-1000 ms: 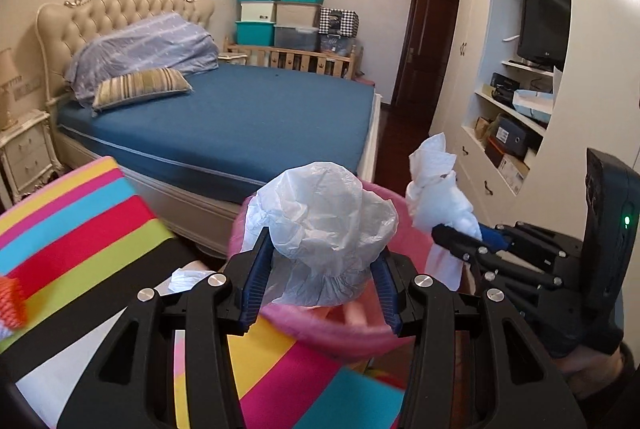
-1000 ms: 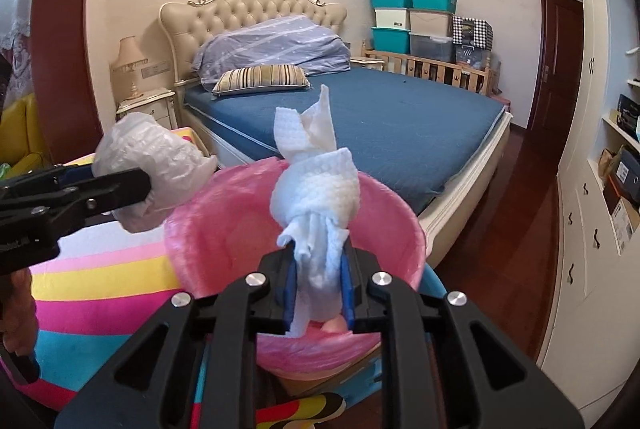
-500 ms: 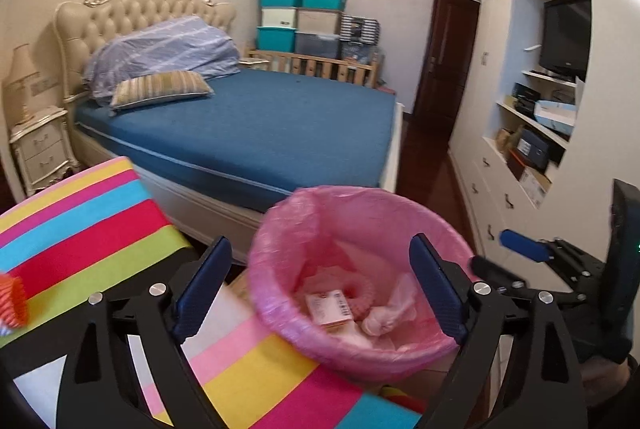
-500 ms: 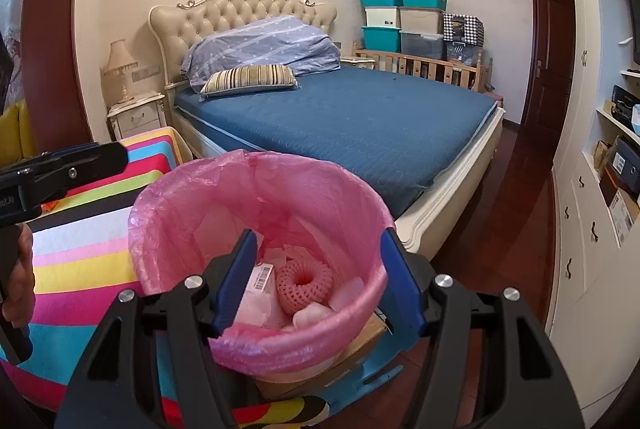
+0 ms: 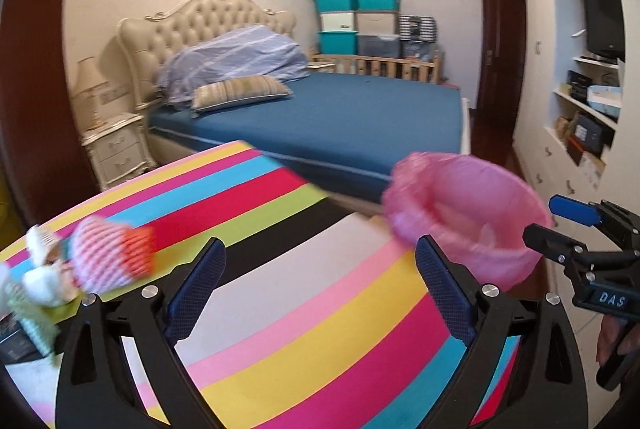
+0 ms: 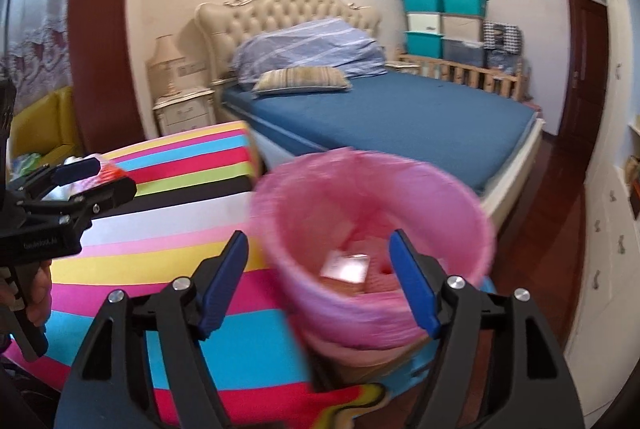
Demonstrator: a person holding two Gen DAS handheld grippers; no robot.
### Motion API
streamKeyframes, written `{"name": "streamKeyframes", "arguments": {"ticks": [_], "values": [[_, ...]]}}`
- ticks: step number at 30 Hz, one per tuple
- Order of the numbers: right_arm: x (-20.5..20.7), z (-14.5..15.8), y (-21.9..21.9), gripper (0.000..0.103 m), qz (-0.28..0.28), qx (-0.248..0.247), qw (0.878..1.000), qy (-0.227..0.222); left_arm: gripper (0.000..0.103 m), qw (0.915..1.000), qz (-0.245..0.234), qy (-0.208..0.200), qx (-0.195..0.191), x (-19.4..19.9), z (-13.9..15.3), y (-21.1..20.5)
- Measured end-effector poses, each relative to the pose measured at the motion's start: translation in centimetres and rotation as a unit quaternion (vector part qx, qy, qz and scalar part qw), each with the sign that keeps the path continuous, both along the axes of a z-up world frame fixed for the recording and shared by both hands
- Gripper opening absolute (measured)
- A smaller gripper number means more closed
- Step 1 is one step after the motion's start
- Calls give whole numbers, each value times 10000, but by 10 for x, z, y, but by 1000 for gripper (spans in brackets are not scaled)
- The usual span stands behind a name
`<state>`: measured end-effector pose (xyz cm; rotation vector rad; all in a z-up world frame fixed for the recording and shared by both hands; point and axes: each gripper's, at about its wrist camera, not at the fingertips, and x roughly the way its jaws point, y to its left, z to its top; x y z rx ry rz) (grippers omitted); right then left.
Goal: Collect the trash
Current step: 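Move both open tools back over the table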
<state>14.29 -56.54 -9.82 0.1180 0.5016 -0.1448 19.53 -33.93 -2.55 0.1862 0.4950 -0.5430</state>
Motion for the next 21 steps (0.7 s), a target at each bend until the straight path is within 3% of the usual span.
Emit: {"name": "streamKeyframes", "arguments": {"ticks": [10,21], "values": [[49,-6,113,71,1024,27,9943,292,89,9916,1246,-143,325,-14,-1,138],[93,-10,250,71,2153,-286,9743,591,89,9660,2512,-53,608,-26,-17,268]]}}
